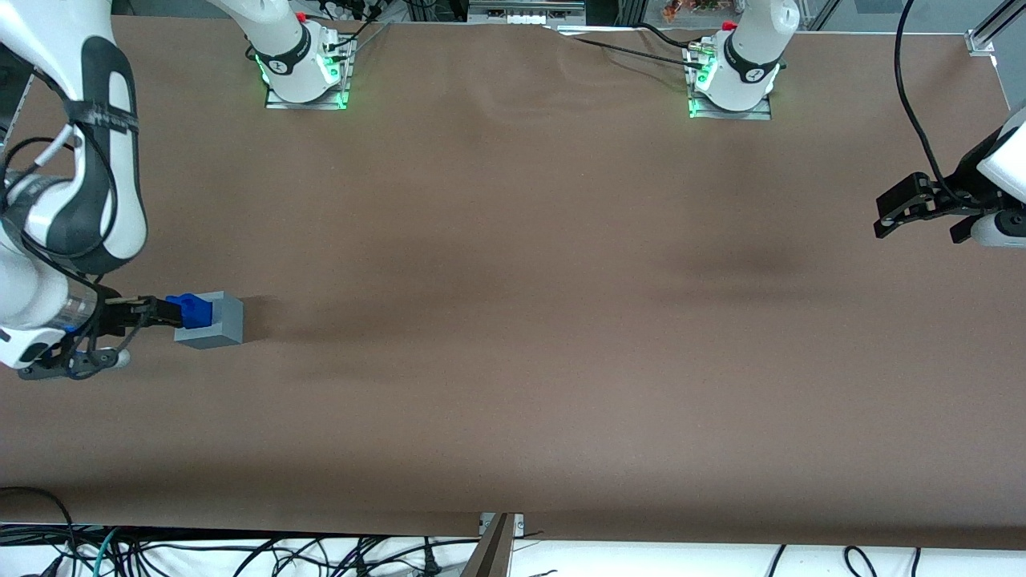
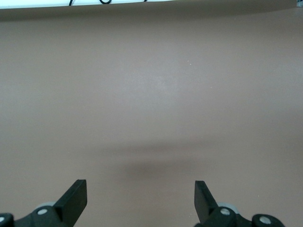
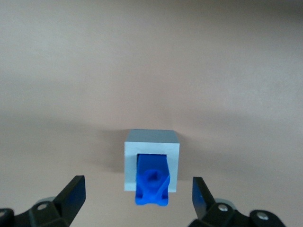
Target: Insert blue part into gray base with right arm
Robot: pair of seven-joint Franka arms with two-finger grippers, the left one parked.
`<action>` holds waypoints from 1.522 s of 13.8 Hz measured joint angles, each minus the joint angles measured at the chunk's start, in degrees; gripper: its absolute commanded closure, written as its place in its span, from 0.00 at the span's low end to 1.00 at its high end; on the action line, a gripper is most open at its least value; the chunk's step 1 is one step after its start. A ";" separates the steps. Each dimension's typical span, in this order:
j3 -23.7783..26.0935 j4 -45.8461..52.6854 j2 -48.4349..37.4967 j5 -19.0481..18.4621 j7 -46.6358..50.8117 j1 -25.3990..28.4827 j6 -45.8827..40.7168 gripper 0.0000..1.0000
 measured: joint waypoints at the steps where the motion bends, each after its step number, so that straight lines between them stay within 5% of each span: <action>1: 0.00 0.29 -1.92 -0.01 -0.09 0.30 -1.21 0.00; 11: 1.73 10.18 -7.69 -1.94 -9.42 -0.22 -6.60 0.00; 16: 9.37 7.42 -12.29 -2.75 -4.01 -8.07 -7.79 0.00; 21: 16.08 1.42 -17.32 -7.63 2.92 -11.67 -8.07 0.00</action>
